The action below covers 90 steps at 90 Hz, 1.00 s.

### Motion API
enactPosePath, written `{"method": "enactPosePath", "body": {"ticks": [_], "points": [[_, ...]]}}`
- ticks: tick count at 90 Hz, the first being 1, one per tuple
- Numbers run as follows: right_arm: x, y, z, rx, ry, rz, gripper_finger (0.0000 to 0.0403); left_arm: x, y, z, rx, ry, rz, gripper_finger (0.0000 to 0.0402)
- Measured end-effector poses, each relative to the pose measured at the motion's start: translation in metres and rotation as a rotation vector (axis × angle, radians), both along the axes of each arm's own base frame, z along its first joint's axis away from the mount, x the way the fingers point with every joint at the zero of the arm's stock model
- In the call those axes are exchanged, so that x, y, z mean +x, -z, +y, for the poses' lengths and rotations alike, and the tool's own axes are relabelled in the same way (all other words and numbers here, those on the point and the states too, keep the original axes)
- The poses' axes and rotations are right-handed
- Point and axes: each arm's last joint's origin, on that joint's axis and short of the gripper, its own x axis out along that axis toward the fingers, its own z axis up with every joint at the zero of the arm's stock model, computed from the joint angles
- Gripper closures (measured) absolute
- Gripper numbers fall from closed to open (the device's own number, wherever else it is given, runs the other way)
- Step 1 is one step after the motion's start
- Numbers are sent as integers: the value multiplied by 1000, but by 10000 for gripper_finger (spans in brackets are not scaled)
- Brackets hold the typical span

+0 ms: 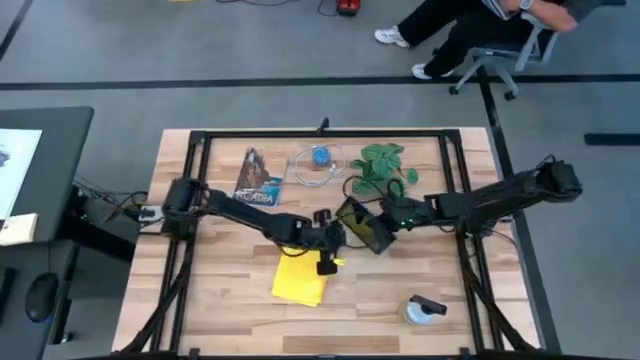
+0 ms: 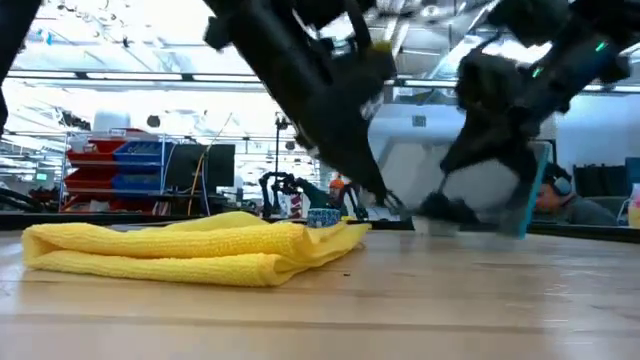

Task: Clean tablet
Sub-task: Spray the front of the tablet using the cleaning bottle

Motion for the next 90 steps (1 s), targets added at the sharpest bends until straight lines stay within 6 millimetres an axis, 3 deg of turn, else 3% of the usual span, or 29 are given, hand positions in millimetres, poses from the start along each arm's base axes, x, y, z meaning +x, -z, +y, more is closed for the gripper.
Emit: {"method": "enactPosePath", "body": {"ticks": [12, 27, 39, 49, 67, 90], "points": [[-13, -23, 20, -131, 15, -137, 389, -19, -7, -15, -21, 38, -118, 402], [-25, -44, 50, -308, 92, -305, 389, -40, 7, -24, -100, 76, -402, 402], [-24, -49, 73, -421, 88, -380, 389, -50, 5, -18, -216, 119, -718, 402], [-17, -50, 89, -490, 24, -446, 389, -57, 5, -5, -303, 157, -828, 392], [-5, -53, 105, -626, -43, -586, 390, -54, -8, 6, -359, 279, -935, 308], [7, -47, 107, -685, -101, -728, 390, -44, -25, 2, -248, 355, -998, 193]]}}
